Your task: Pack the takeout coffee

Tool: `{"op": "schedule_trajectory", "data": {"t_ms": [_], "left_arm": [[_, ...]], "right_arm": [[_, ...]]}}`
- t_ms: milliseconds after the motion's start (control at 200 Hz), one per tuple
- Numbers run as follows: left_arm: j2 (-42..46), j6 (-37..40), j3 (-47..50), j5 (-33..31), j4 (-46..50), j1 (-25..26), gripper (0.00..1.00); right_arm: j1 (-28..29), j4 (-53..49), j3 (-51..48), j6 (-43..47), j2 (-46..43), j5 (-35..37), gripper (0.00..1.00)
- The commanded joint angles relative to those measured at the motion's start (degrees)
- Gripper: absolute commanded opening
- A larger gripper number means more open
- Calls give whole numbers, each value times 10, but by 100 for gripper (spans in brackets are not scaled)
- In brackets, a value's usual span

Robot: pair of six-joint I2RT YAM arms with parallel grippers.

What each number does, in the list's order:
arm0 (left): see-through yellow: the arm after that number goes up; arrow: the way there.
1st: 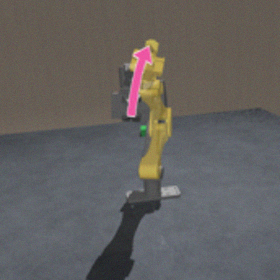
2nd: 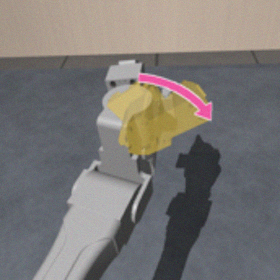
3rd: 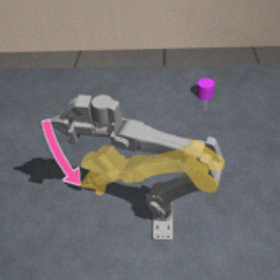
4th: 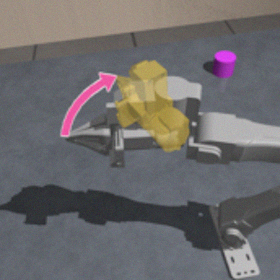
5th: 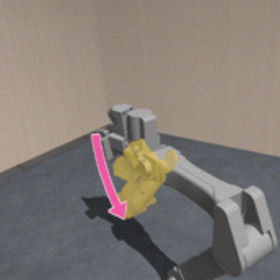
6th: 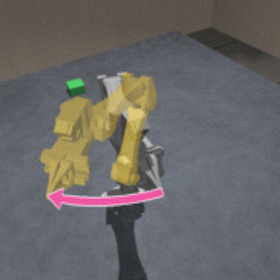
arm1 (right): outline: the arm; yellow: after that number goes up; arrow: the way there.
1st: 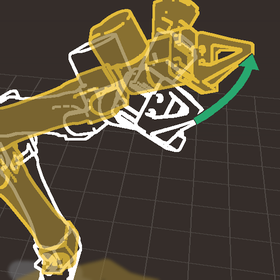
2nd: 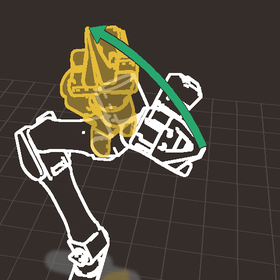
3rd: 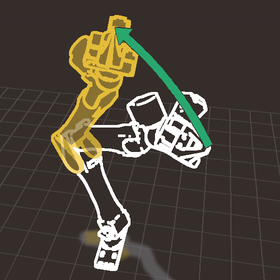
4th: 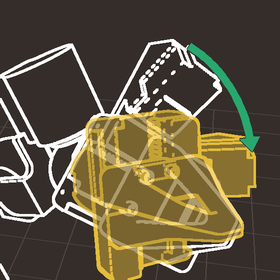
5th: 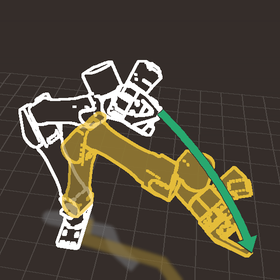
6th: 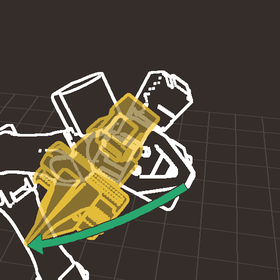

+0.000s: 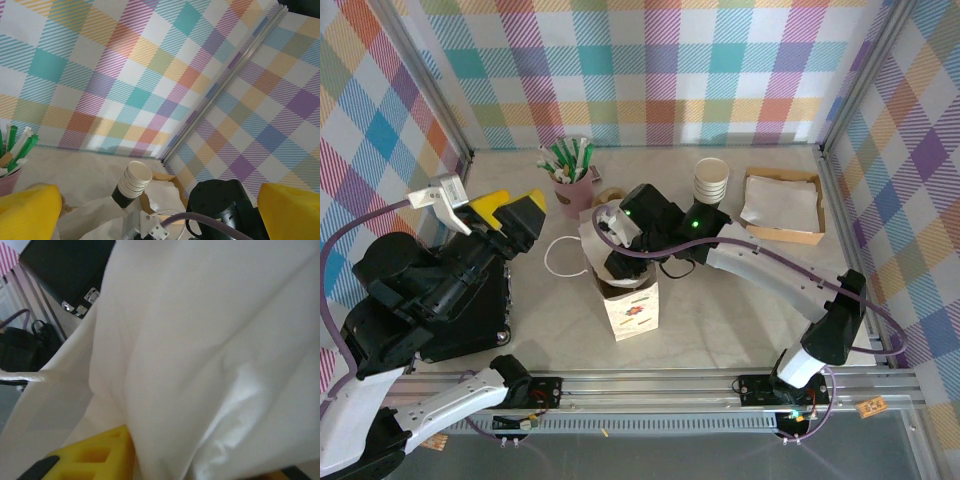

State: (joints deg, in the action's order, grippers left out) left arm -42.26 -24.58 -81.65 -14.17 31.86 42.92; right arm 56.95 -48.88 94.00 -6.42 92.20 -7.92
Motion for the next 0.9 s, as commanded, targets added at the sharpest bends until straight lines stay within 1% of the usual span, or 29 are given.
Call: {"op": "schedule_trajectory", "data": {"t_ms": [0,125,250,405,450,495,565,595,685,740,805,895], "left_arm": [[0,5,-3,-3,2,-3,100],[-6,11,-9,-2,12,-3,100],[-11,15,-14,0,18,-3,100],[-15,17,-15,1,18,-3,100],[-16,19,-15,1,20,-4,100],[-18,23,-18,0,22,-3,100],[-21,28,-22,-1,27,-3,100],[-22,29,-24,-2,29,-4,100],[-24,33,-28,-5,31,-3,100],[-24,33,-27,-8,31,-3,100],[-24,35,-28,-9,32,-3,100],[-23,35,-30,-10,38,-3,100]], "right_arm": [[-1,-39,21,0,-3,-42,43],[-1,-55,22,5,-14,-69,49],[-1,-76,27,24,-20,-82,50],[-1,-117,55,55,-22,-81,52],[-1,-123,64,61,-23,-70,56],[-1,-121,72,64,-25,-58,62],[-1,-101,80,56,-27,-32,70],[-2,-89,81,50,-28,-24,72],[-1,-54,85,38,-16,4,72],[-1,-42,95,19,3,27,68],[-1,-43,116,10,32,33,63],[-1,-65,160,-3,78,39,63]]}}
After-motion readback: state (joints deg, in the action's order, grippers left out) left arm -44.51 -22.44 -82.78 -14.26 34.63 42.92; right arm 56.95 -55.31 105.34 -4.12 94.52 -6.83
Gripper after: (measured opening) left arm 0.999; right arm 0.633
